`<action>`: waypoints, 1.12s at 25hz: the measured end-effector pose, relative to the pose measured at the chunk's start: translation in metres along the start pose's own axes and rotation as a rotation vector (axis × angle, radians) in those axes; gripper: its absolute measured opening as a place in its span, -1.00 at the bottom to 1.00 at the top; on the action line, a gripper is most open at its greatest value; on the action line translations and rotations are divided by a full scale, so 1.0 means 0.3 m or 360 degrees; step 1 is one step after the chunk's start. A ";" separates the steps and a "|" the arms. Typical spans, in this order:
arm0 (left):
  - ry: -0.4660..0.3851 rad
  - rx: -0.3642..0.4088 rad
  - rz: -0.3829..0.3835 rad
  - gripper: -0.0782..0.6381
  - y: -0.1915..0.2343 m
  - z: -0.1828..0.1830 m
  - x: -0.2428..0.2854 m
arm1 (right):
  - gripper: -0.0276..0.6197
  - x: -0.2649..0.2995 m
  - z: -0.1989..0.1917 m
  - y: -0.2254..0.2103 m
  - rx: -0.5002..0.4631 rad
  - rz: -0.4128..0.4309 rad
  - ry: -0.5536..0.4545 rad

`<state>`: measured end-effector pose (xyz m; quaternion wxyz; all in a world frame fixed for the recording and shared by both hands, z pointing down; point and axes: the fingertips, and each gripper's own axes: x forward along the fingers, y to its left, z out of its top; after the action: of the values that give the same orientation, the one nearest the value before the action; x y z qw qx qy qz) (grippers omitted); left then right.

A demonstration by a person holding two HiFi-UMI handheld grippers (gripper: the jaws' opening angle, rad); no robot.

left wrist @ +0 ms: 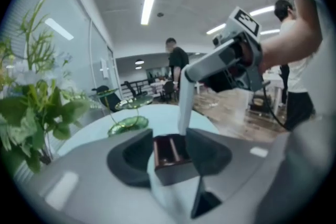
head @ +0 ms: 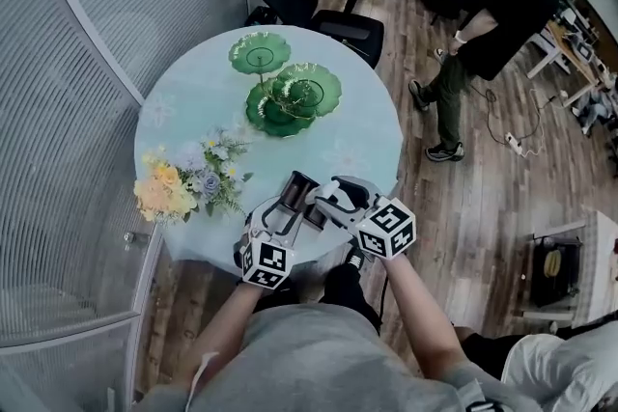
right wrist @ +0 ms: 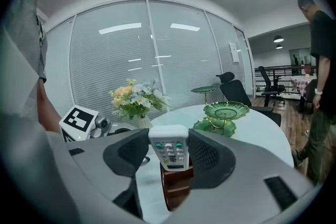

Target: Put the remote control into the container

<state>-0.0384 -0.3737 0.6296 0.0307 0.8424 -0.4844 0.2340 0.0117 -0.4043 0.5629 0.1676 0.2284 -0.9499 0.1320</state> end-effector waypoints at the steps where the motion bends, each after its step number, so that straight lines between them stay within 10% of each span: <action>1: -0.0004 -0.0030 -0.0002 -0.29 0.003 -0.001 -0.004 | -0.16 0.005 -0.011 -0.004 -0.0011 0.0000 0.0018; 6: -0.0006 -0.0114 0.0012 -0.78 0.015 -0.010 -0.022 | -0.16 0.010 -0.098 -0.030 -0.0038 0.0007 0.0133; 28: 0.0043 -0.0214 -0.0027 -0.78 -0.030 -0.051 0.023 | -0.16 0.128 -0.416 -0.069 -0.0217 0.0122 0.0617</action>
<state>-0.0335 -0.3701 0.6477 0.0957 0.8393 -0.4913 0.2121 0.0215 -0.3963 0.6947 0.3572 0.1505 -0.9146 0.1151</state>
